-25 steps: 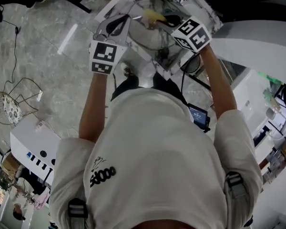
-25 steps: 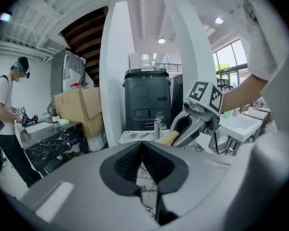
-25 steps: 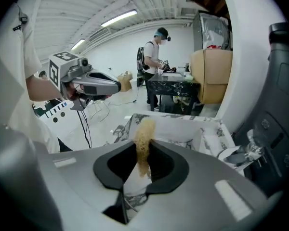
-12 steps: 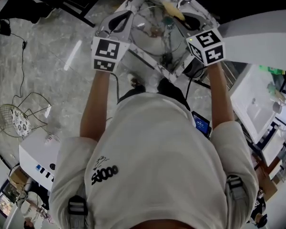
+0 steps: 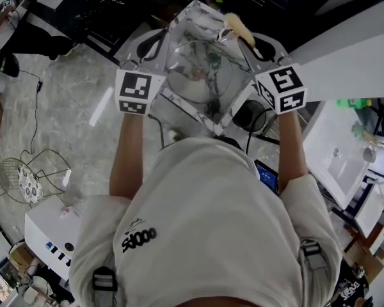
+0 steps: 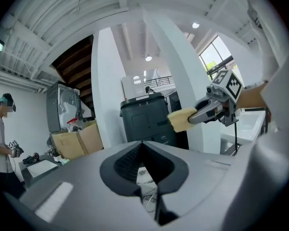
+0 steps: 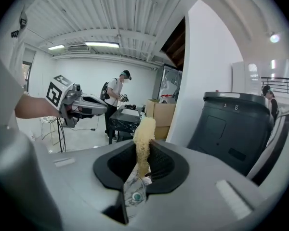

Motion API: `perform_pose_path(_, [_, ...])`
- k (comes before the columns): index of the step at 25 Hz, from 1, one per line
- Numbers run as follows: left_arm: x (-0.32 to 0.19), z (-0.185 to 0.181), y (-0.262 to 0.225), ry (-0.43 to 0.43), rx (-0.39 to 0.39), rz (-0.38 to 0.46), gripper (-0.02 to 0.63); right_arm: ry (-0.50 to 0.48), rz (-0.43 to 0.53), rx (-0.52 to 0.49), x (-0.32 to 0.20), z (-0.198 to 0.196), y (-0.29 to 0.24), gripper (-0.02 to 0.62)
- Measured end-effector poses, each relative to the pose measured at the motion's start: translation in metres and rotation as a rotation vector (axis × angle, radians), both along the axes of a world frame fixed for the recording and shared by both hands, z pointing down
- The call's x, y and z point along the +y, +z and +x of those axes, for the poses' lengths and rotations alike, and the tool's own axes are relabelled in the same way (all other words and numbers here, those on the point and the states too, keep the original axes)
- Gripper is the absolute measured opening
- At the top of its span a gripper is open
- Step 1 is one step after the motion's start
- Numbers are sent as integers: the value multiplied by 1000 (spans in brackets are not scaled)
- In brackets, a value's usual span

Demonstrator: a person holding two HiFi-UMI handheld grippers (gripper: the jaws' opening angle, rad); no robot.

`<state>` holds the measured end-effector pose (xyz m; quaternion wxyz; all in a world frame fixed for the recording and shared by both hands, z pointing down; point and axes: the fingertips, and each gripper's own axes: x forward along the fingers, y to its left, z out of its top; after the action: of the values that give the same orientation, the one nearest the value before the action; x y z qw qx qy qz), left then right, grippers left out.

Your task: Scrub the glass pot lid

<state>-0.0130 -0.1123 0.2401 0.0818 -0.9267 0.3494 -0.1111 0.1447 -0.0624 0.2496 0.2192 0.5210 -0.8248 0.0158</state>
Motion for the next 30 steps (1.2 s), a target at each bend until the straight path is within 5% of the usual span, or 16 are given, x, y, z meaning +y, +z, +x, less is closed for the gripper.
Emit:
perform_pose_path(15, [13,4,-80,21,51,130,11,28,219,-69,27,16,-100,54])
perform_pose_path(30, [19,4,-88,39,54,144,11,65,227,-31,27,18,-101,48])
